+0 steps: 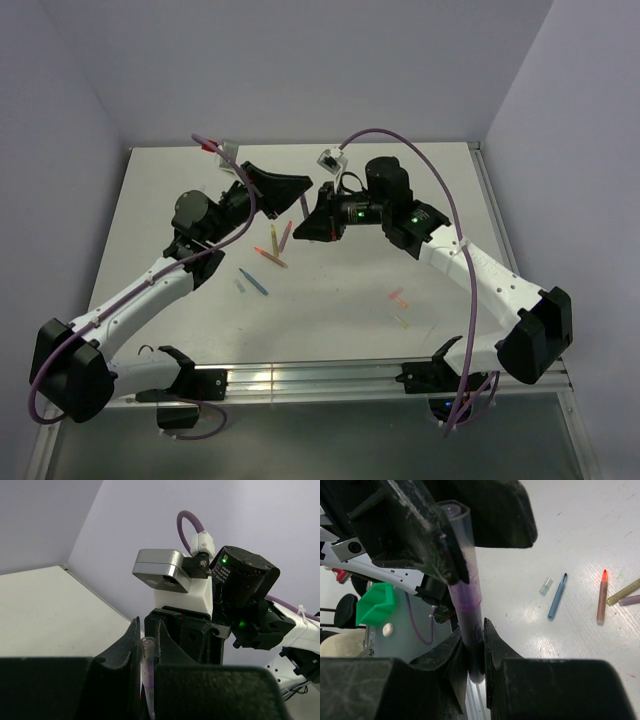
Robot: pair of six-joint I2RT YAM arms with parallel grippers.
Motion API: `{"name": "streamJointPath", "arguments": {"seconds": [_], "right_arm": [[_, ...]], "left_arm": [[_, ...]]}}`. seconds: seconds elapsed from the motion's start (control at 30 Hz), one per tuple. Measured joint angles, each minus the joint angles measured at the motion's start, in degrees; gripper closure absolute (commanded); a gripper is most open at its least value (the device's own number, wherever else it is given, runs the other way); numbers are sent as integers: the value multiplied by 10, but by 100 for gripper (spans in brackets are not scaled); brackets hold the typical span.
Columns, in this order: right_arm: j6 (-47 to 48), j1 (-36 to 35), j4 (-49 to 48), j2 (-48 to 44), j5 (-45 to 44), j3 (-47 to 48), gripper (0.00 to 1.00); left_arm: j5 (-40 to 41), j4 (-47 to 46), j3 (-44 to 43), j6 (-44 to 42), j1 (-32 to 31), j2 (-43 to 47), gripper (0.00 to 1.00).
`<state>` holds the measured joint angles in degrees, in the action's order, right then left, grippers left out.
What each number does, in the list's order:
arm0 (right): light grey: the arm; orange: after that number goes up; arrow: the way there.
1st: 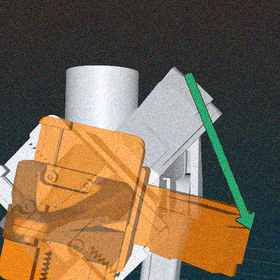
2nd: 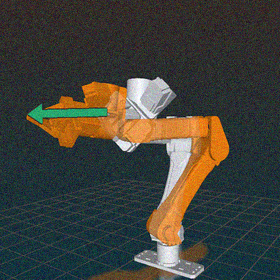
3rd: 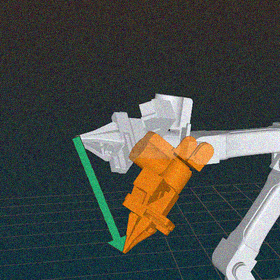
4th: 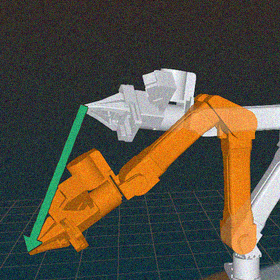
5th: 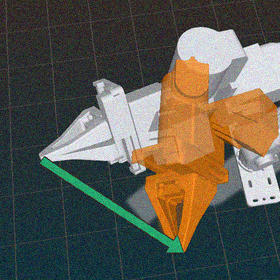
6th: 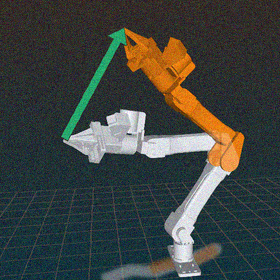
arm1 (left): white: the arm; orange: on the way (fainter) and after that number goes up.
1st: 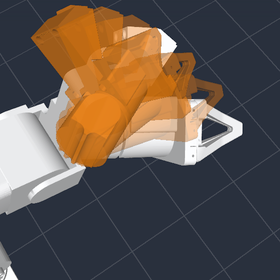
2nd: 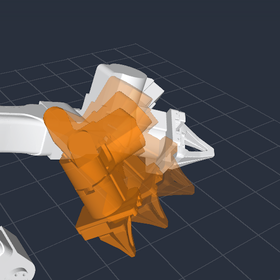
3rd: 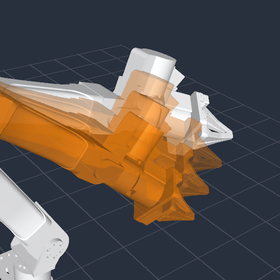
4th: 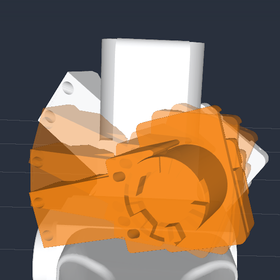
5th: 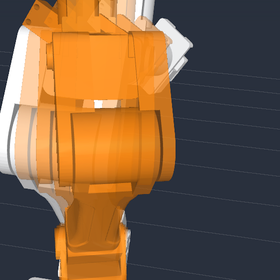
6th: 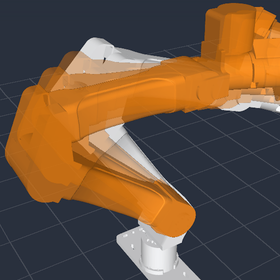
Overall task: Insert the pens into the pen caps
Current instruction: Press the pen cap onto the pen.
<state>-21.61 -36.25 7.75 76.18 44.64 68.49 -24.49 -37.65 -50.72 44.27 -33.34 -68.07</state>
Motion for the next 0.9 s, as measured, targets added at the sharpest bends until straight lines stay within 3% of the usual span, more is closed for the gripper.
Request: {"name": "streamJointPath", "arguments": {"seconds": [0.9], "right_arm": [[-9, 47, 80, 52, 84, 93, 100]], "left_arm": [[110, -94, 26, -3, -31, -15, 100]]}}
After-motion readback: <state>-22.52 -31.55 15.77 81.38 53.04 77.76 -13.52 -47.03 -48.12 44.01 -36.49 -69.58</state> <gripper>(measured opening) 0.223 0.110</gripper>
